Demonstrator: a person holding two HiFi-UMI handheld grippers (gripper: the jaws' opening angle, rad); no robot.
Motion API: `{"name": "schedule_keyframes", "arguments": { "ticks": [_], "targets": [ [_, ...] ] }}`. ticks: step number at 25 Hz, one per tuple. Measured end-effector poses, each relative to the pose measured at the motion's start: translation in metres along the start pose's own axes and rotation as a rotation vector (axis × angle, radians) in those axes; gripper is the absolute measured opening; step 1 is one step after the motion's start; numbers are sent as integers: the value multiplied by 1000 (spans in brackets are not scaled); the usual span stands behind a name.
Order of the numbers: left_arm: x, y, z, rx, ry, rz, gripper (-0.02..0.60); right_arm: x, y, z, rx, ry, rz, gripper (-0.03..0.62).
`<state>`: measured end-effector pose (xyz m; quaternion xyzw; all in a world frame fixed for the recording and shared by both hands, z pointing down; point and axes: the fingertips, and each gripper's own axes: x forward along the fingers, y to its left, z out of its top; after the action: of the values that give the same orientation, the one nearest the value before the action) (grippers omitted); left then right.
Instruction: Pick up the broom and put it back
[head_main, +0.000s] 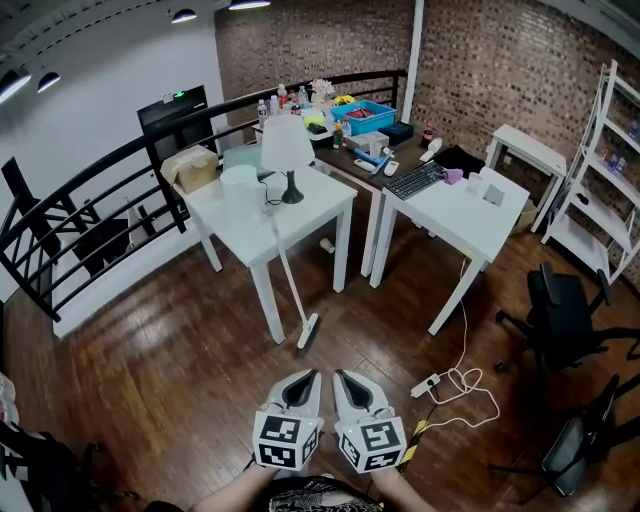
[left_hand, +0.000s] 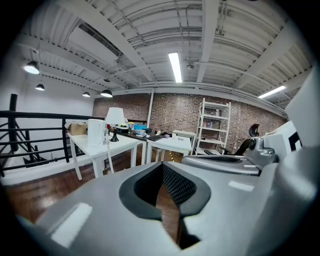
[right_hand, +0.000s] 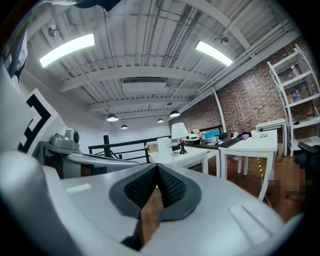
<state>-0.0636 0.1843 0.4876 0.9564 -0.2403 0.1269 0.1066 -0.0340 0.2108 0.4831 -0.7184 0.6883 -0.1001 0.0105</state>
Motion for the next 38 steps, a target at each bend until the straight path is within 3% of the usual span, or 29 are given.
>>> {"name": "schedule_keyframes", "arguments": {
  "ticks": [21,38],
  "targets": [
    [114,141,64,-42,-16,-41,5,192,-21,38,-50,49,-8,0],
    [146,232,76,-108,-27,61,5,294,-7,42,-70,71,102,0]
  ]
}}
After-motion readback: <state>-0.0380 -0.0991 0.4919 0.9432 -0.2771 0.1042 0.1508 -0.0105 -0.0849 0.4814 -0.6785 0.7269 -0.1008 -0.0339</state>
